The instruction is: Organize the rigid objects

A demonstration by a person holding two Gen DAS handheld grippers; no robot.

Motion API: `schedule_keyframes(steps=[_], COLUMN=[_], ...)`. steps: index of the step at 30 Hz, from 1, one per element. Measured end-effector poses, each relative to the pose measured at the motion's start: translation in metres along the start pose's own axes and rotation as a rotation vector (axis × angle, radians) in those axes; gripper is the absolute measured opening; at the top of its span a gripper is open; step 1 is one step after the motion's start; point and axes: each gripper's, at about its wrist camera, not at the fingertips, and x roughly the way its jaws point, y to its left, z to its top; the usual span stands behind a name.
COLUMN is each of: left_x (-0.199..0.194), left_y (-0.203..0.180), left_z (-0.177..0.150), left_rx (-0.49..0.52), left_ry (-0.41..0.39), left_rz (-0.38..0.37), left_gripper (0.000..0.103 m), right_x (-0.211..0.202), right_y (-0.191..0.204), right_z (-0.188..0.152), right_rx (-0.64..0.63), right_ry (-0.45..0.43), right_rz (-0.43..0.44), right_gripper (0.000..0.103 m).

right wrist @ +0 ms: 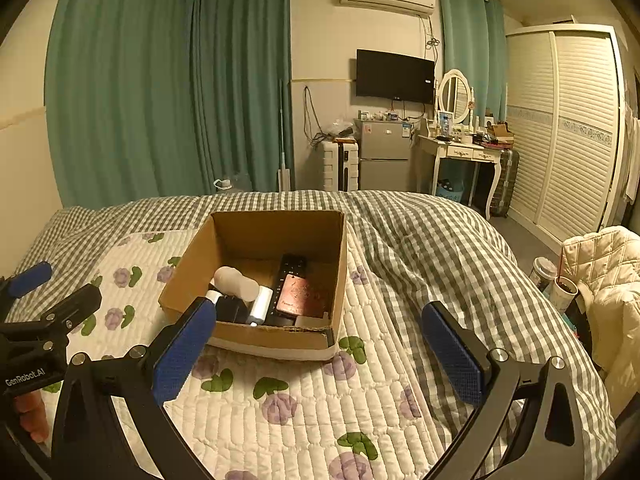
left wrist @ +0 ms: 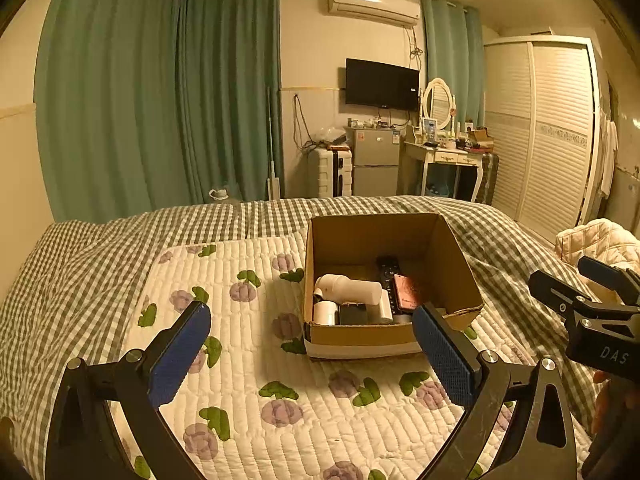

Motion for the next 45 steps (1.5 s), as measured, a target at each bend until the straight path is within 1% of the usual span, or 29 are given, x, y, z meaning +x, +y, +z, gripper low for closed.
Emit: schedule_keyframes(steps=[5, 10, 13, 18, 30, 45], left_x=[0.0004, 0.0014, 0.0006, 0.0015, 0.0017, 0.0039], left_y=[-0.0012, -0.0012, -0.0006, 0.0018, -0.0035, -0.0071], left_z=[-0.0006, -0.0010, -0.0012, -0.0008, -0.0029, -0.0046], left_rx=[0.009, 0.013, 0.006, -0.005, 0.028, 0.040], left_ry=[-0.004, 0.001, -0.008, 0.000, 0.001, 0.006], left_rz=[0.014, 0.003, 0.007, 0.011, 0.012, 0.009], left_gripper=[0.103, 0.103, 0.103, 0.103, 0.103, 0.103], right_x=[0.0010, 0.0022, 0.0048, 0.0065, 0.0062, 0.0085], right_y=[0.0031, 0.0053, 0.0055, 0.0053, 0.0058, 0.0056], right_z=[-0.0009, -0.0019, -0.0035, -0.0053, -0.0064, -0.0075], right_rx=[-0.005, -0.009, -0.014, -0.016, -0.018, -0.016], right_ry=[0.008, 0.015, 0.026, 0.031, 0.032, 0.043], right_rz=[0.004, 0.007, -0.003, -0.004, -0.004, -0.008], right_gripper=[0.103, 0.103, 0.103, 0.103, 0.103, 0.103])
